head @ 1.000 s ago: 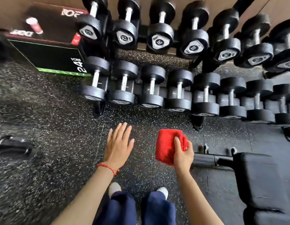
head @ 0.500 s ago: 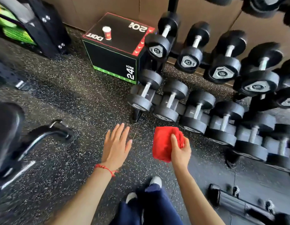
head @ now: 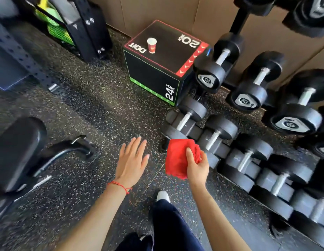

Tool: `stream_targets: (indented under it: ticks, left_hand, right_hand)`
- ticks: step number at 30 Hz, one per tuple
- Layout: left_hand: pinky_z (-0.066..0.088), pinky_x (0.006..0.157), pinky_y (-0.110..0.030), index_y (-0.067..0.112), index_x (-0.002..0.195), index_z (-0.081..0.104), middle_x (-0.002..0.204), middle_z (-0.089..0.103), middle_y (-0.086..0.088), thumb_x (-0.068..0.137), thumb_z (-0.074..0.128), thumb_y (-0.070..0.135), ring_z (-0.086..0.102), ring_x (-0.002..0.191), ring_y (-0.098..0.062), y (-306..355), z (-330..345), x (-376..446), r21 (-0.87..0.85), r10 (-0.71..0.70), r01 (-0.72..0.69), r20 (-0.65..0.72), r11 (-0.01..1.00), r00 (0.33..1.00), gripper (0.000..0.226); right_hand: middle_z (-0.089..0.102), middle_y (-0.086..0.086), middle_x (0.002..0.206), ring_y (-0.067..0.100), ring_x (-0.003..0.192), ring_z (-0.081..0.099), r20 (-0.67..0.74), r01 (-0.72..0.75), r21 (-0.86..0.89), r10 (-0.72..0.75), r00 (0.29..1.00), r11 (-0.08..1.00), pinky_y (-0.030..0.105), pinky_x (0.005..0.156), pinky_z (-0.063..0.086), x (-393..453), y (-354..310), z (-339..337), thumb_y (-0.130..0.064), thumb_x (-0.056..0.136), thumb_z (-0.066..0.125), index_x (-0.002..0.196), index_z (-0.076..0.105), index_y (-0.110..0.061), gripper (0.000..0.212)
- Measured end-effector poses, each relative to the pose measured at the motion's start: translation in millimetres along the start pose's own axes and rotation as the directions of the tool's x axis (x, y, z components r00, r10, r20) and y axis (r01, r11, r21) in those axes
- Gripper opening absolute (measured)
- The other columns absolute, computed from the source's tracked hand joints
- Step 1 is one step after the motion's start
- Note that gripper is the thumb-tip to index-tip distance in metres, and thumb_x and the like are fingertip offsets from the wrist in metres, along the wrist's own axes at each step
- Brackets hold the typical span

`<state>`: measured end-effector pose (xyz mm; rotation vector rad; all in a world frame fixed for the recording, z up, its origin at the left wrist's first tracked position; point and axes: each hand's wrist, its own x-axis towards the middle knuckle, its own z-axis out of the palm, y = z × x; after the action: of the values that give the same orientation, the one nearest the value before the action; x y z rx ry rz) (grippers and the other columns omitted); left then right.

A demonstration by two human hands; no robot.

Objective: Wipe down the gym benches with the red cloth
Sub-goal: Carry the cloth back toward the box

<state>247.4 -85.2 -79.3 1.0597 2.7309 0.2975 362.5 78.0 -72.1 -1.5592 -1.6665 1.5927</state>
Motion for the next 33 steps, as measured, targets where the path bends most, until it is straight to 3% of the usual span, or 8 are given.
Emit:
stream_targets:
  ticks: [4,11,17,25,29,33]
  left_hand:
    - [0.04,0.096,-0.055,0.004,0.128,0.053,0.132,0.053,-0.016,0.093,0.029,0.037,0.049,0.122,-0.033,-4,-8,39,0.011,-0.04,0.04,0.001,0.999,0.999,0.054]
    - [0.04,0.096,-0.055,0.005,0.129,0.053,0.132,0.053,-0.015,0.093,0.028,0.038,0.05,0.121,-0.032,-30,-16,100,0.028,-0.05,0.049,0.021,0.998,0.999,0.055]
    - [0.039,0.096,-0.055,0.004,0.127,0.054,0.132,0.053,-0.016,0.092,0.03,0.037,0.05,0.122,-0.032,-74,-29,180,0.012,0.003,-0.003,0.015,1.0,1.0,0.053]
    - [0.04,0.095,-0.055,0.003,0.125,0.056,0.13,0.054,-0.018,0.092,0.03,0.036,0.051,0.12,-0.034,-172,-73,311,0.006,0.078,-0.078,0.009,0.997,0.997,0.053]
    - [0.04,0.096,-0.056,0.003,0.127,0.054,0.132,0.053,-0.018,0.093,0.03,0.037,0.05,0.122,-0.034,-220,-93,369,0.04,0.114,-0.115,0.032,0.992,0.993,0.054]
    - [0.039,0.098,-0.056,0.004,0.129,0.052,0.134,0.051,-0.018,0.094,0.028,0.037,0.047,0.125,-0.034,-236,-102,414,0.031,0.141,-0.144,0.064,0.989,0.988,0.054]
  right_hand:
    - [0.063,-0.007,0.082,0.015,0.081,0.059,0.043,0.03,-0.021,-0.029,0.999,0.999,0.03,0.075,0.042,40,-27,18,-0.039,0.082,0.063,0.093,0.058,-0.022,0.021]
    - [0.061,0.0,0.092,0.02,0.087,0.056,0.039,0.0,-0.022,0.001,0.999,1.0,0.031,0.076,0.04,91,-68,62,-0.04,0.084,0.061,0.1,0.056,-0.02,0.026]
    - [0.058,-0.005,0.087,0.019,0.086,0.055,0.024,0.002,-0.022,-0.002,1.0,1.0,0.031,0.077,0.04,127,-103,122,-0.039,0.084,0.062,0.099,0.055,-0.025,0.022]
    - [0.057,-0.007,0.081,0.016,0.083,0.055,-0.089,-0.025,0.036,0.028,0.996,0.999,0.027,0.075,0.038,177,-168,239,-0.031,0.085,0.062,0.091,0.054,-0.022,0.014]
    - [0.064,-0.002,0.085,0.021,0.086,0.06,-0.137,-0.047,0.046,0.053,0.989,0.998,0.041,0.083,0.049,206,-192,294,-0.039,0.082,0.064,0.093,0.057,-0.022,0.021]
    - [0.065,0.0,0.089,0.021,0.089,0.061,-0.199,-0.085,0.075,0.099,0.975,0.994,0.041,0.087,0.048,228,-212,324,-0.039,0.081,0.065,0.103,0.06,-0.018,0.031]
